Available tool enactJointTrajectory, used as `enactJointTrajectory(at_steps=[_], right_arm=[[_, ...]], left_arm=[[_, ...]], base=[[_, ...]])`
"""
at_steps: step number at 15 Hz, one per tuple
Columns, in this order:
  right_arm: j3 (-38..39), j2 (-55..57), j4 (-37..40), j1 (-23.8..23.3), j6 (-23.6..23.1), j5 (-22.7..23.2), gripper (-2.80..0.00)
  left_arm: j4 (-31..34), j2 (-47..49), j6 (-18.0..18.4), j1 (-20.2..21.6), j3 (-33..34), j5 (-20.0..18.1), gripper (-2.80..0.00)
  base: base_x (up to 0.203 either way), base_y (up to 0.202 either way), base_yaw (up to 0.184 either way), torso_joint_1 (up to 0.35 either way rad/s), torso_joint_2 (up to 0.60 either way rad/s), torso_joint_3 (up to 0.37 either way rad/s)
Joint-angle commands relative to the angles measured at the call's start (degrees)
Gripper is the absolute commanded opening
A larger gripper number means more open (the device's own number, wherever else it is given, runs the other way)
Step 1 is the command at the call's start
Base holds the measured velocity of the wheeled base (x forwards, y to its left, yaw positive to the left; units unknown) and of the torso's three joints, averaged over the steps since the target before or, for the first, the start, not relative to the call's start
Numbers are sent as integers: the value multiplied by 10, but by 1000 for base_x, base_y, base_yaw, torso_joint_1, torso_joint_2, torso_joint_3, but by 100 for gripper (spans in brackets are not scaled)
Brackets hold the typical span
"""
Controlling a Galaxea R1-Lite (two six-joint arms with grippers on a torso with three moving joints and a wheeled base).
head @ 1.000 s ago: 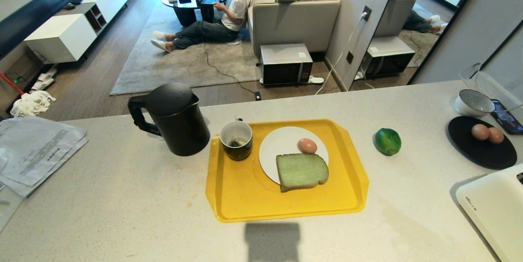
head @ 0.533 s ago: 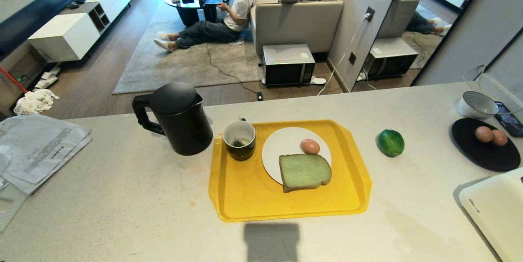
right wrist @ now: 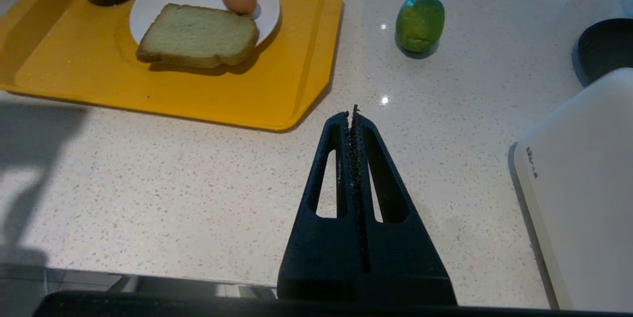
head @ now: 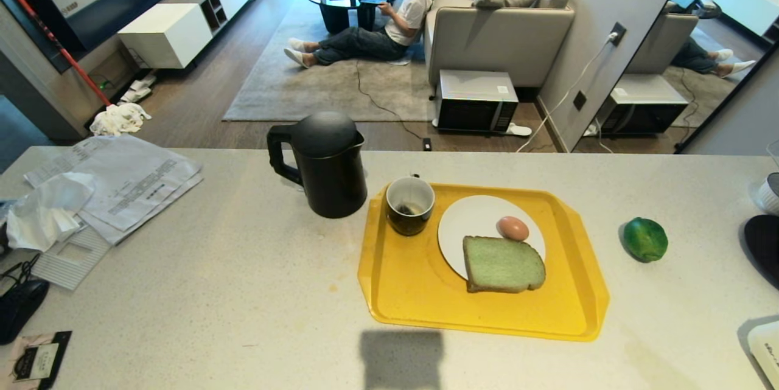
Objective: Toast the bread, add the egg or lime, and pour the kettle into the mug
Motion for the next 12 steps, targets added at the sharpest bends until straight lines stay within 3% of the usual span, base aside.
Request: enactJointTrajectory(at_steps=[1, 12], right_arm=[[1, 0, 0, 0, 0, 0, -280], [1, 0, 0, -1, 1, 0, -280]], left_arm=[[0, 0, 0, 1, 0, 0, -280], [0, 1, 0, 0, 0, 0, -280]], base=[[0, 0, 0, 0, 0, 0], [0, 0, 0, 0, 0, 0]])
